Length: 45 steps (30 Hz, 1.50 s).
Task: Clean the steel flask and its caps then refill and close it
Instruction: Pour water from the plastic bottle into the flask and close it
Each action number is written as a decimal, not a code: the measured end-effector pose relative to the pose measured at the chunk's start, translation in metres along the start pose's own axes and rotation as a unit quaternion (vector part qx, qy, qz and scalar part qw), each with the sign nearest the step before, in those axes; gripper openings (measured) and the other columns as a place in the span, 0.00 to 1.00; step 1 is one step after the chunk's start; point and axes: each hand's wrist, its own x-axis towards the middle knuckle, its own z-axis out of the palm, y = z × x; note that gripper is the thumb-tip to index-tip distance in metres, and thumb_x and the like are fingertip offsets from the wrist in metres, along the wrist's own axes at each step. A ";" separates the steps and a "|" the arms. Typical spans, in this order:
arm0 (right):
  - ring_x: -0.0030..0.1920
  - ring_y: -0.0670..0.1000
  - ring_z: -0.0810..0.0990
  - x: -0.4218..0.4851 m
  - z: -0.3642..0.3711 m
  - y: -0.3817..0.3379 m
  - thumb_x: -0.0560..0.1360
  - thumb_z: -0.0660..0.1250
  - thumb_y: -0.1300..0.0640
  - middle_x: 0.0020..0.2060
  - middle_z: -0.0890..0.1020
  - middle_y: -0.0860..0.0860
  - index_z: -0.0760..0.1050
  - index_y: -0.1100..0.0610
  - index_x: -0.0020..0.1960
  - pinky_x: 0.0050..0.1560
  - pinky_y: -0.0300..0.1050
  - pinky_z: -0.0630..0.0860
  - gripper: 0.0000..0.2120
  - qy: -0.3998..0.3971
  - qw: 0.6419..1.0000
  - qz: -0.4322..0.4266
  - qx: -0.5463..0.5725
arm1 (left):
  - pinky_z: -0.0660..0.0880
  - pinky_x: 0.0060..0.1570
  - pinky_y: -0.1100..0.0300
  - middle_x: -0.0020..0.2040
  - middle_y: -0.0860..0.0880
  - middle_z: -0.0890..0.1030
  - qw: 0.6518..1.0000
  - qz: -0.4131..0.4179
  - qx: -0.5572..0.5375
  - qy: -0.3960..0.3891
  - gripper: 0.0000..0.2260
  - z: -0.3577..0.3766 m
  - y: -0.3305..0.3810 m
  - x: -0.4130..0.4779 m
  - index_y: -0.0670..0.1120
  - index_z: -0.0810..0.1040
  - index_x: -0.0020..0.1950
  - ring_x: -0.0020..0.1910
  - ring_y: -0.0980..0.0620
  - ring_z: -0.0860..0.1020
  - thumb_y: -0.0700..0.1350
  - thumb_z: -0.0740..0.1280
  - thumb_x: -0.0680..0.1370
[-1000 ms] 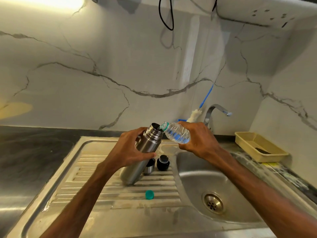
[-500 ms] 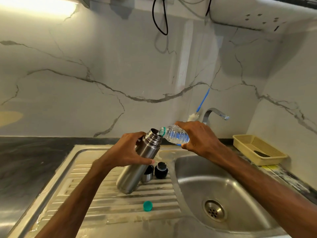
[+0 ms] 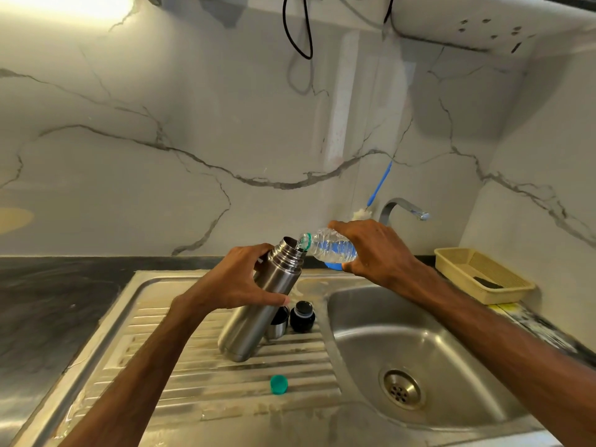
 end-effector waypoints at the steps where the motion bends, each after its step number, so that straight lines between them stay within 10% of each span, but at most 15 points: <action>1: 0.63 0.56 0.78 0.001 0.000 0.000 0.72 0.77 0.48 0.65 0.79 0.54 0.66 0.50 0.76 0.60 0.51 0.76 0.36 -0.001 1.000 0.001 0.000 | 0.73 0.52 0.67 0.55 0.58 0.79 1.000 -0.001 0.001 -0.001 0.35 0.000 0.000 0.000 0.53 0.74 0.65 0.52 0.62 0.76 0.63 0.81 0.63; 32: 0.66 0.55 0.77 0.000 -0.016 -0.002 0.75 0.74 0.48 0.68 0.78 0.53 0.63 0.51 0.78 0.63 0.48 0.74 0.36 -0.022 0.999 -0.009 -0.029 | 0.69 0.49 0.72 0.57 0.56 0.78 1.000 -0.007 0.005 -0.008 0.38 0.002 0.001 0.001 0.51 0.72 0.68 0.53 0.58 0.76 0.63 0.81 0.63; 45: 0.64 0.54 0.77 0.003 -0.025 0.001 0.76 0.73 0.49 0.65 0.79 0.53 0.63 0.51 0.77 0.61 0.47 0.73 0.34 -0.027 0.998 -0.015 -0.046 | 0.76 0.58 0.59 0.58 0.56 0.80 1.000 -0.004 0.000 -0.006 0.37 0.000 -0.002 0.001 0.53 0.74 0.67 0.54 0.57 0.77 0.64 0.81 0.62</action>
